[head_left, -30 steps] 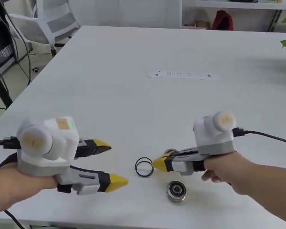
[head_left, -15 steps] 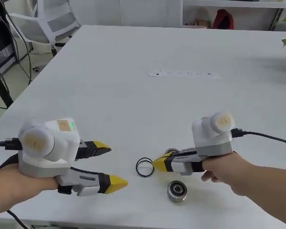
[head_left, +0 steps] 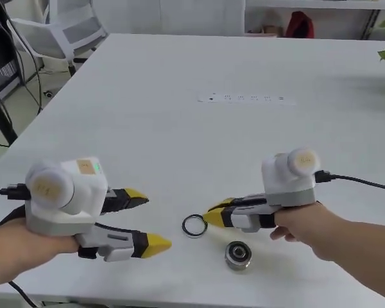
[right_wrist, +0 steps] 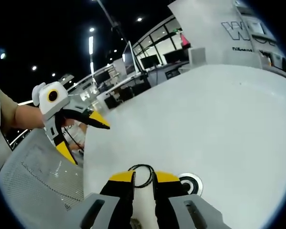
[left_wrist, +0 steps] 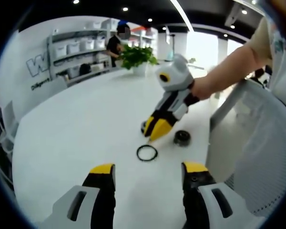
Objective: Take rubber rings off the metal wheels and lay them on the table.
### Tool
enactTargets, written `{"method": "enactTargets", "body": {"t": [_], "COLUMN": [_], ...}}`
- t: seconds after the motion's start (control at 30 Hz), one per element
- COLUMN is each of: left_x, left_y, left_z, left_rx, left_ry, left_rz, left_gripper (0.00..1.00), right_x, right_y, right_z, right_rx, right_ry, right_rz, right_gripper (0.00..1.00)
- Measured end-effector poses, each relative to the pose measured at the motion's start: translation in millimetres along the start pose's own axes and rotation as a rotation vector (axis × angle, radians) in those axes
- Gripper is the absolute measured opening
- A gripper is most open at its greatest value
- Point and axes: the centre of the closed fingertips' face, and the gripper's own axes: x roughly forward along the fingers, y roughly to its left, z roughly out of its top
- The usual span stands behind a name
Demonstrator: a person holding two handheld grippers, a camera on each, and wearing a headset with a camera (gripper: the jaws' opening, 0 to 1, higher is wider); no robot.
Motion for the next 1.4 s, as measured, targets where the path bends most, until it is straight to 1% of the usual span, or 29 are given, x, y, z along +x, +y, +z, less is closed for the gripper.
{"method": "enactTargets", "body": {"t": [0.3, 0.5, 0.63, 0.83, 0.97, 1.13, 1.27, 1.4], "left_x": [3.1, 8.8, 12.7, 18.7, 24.3, 33.3, 38.2, 43.0], "left_y": [4.3, 3.6, 4.0, 4.1, 3.7, 1.8, 2.0, 2.0], "left_z": [6.7, 13.6, 20.1, 23.6, 27.9, 32.4, 36.0, 36.7], "left_rx": [0.011, 0.025, 0.034, 0.040, 0.035, 0.048, 0.053, 0.054], "left_ry": [-0.002, -0.003, -0.009, -0.005, -0.007, 0.000, -0.001, 0.005], "left_rz": [-0.003, -0.016, -0.021, -0.028, -0.035, -0.045, -0.048, -0.051], "left_gripper": [0.57, 0.57, 0.57, 0.56, 0.56, 0.55, 0.55, 0.55], "right_x": [-13.2, -24.6, -33.4, -46.4, -54.5, -62.5, -65.8, -67.3], "right_y": [2.5, 4.6, 0.1, -5.1, -11.4, -18.0, -22.0, -25.5], "right_z": [9.2, 12.1, 14.8, 18.2, 17.4, 13.1, 9.1, 3.2], "right_rx": [-0.011, -0.023, -0.029, -0.029, -0.034, -0.040, -0.042, -0.051], "right_ry": [-0.036, -0.055, -0.071, -0.097, -0.106, -0.108, -0.106, -0.095], "right_rz": [0.002, 0.002, -0.014, -0.037, -0.061, -0.084, -0.098, -0.108], "right_gripper": [0.18, 0.21, 0.22, 0.24, 0.25, 0.27, 0.27, 0.28]}}
